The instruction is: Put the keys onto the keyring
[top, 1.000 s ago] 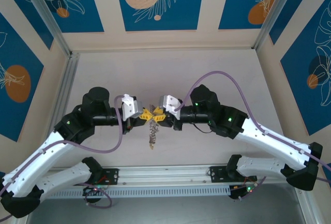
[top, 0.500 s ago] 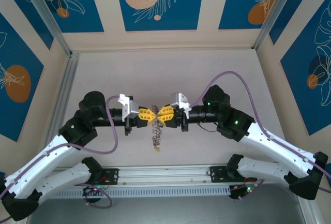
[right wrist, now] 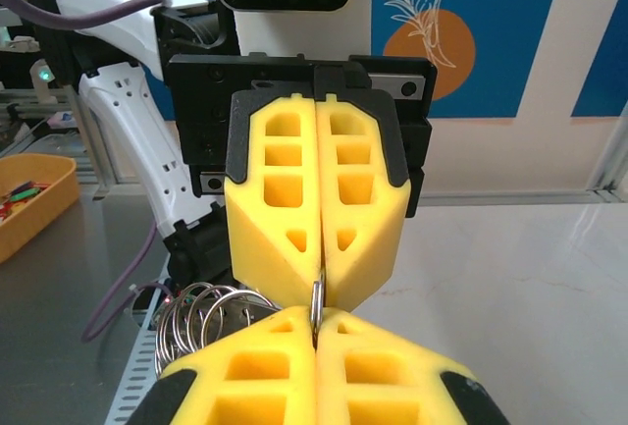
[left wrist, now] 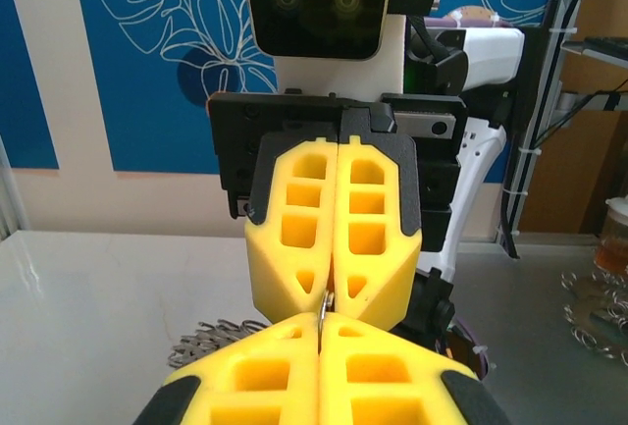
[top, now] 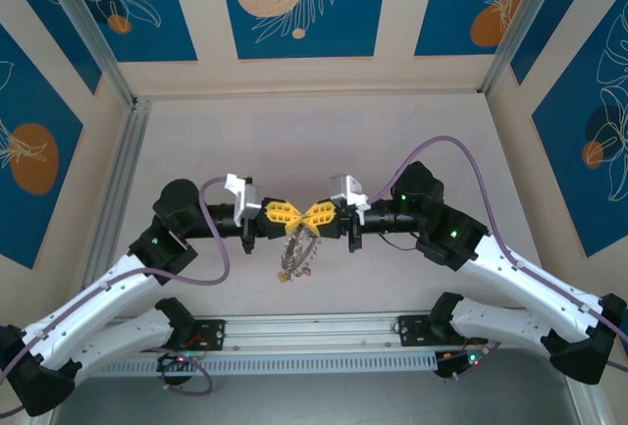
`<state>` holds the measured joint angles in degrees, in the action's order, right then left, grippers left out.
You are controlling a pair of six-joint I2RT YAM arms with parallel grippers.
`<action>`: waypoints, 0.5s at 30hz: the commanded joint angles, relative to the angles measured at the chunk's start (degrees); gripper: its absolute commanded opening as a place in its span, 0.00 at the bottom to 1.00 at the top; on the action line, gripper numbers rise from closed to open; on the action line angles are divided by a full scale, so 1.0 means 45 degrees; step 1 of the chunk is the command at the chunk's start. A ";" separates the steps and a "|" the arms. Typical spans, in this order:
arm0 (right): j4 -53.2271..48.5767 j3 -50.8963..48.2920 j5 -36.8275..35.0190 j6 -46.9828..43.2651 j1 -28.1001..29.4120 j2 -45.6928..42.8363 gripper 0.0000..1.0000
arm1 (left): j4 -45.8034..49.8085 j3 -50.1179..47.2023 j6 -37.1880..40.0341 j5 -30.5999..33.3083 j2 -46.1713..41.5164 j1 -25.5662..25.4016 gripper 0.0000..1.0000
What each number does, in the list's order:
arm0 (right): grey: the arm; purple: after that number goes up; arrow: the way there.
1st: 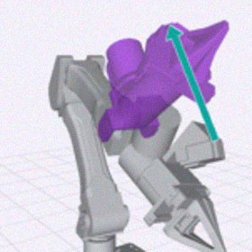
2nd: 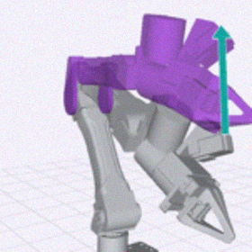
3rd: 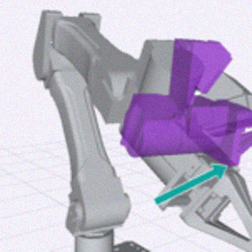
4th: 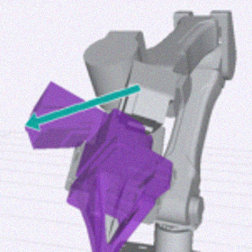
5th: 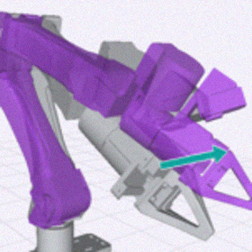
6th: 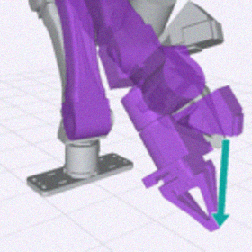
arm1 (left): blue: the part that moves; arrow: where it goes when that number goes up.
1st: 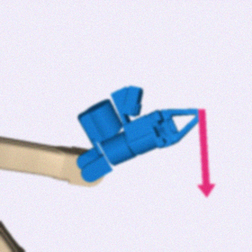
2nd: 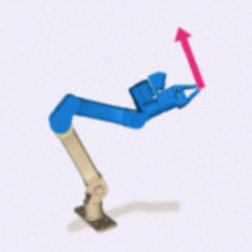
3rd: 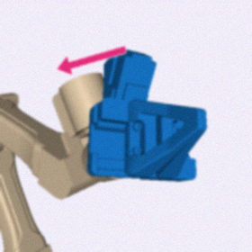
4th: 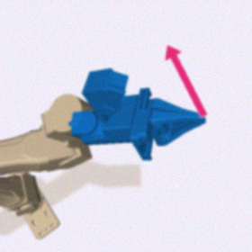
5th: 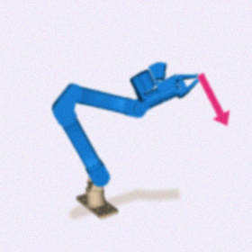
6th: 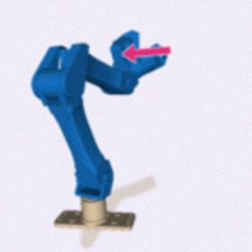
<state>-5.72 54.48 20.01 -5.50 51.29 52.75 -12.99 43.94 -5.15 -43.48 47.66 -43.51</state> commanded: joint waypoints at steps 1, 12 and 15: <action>-0.0032 -0.0155 -0.1177 -0.0139 0.0098 0.0068 0.00 | -0.0915 0.0512 -0.0039 -0.0092 0.0073 -0.0025 0.00; -0.1757 0.1226 -0.3166 -0.1031 0.0442 0.0555 0.00 | 0.9176 0.4542 0.5279 0.3180 0.1060 -0.0607 0.14; -0.2066 0.1603 -0.3194 -0.1194 0.0684 0.0829 0.00 | 1.0066 0.4964 0.5925 0.3891 0.1467 -0.0963 0.14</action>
<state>-12.75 59.02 8.32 -9.06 53.63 55.81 23.18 63.88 15.18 -29.69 53.17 -46.19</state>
